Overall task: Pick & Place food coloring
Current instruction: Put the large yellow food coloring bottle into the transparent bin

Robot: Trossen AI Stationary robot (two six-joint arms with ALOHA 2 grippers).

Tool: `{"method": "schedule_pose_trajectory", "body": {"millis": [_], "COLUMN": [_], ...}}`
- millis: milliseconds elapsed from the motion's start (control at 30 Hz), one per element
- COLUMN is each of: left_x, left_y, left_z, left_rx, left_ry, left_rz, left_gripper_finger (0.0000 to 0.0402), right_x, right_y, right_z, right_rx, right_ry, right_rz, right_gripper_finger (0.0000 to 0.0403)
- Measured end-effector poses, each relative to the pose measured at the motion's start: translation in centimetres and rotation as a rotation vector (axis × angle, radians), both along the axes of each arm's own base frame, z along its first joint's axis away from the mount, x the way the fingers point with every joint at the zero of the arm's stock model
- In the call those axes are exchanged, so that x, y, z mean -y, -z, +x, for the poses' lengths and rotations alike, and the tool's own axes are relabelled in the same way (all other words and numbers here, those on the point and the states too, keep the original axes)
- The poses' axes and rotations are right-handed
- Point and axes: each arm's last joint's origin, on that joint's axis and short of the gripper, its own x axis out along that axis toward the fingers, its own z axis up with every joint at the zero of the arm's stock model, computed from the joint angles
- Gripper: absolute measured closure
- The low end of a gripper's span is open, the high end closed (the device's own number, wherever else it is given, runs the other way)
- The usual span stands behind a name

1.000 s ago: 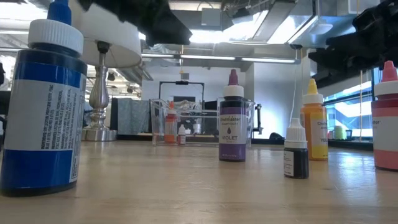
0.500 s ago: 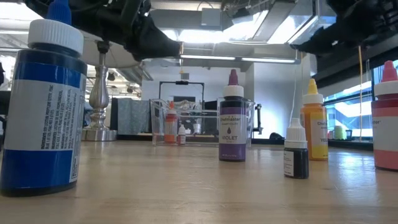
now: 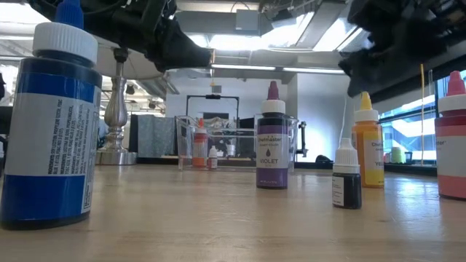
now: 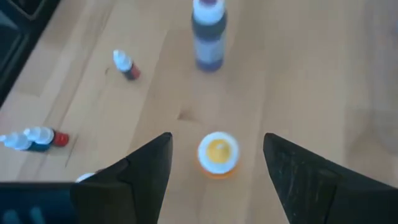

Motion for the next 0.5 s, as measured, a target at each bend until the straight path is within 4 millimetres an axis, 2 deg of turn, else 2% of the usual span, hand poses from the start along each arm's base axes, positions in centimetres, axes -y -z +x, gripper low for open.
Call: {"method": "schedule_pose_trajectory", "body": {"millis": [167, 500], "left_x": [0.0, 0.0], "left_y": [0.0, 0.0], "left_z": [0.0, 0.0], "left_rx": [-0.001, -0.002], "left_ry": [0.0, 0.001], "left_rz": [0.0, 0.0], "left_gripper_finger": [0.0258, 0.0258], "right_x": [-0.8, -0.8], "right_y": [1.4, 2.8], "right_z": [0.7, 1.7], "right_rx": [-0.064, -0.104], "right_ry": [-0.026, 0.01], "right_rz": [-0.013, -0.071], "right_gripper_finger": [0.015, 0.015]}}
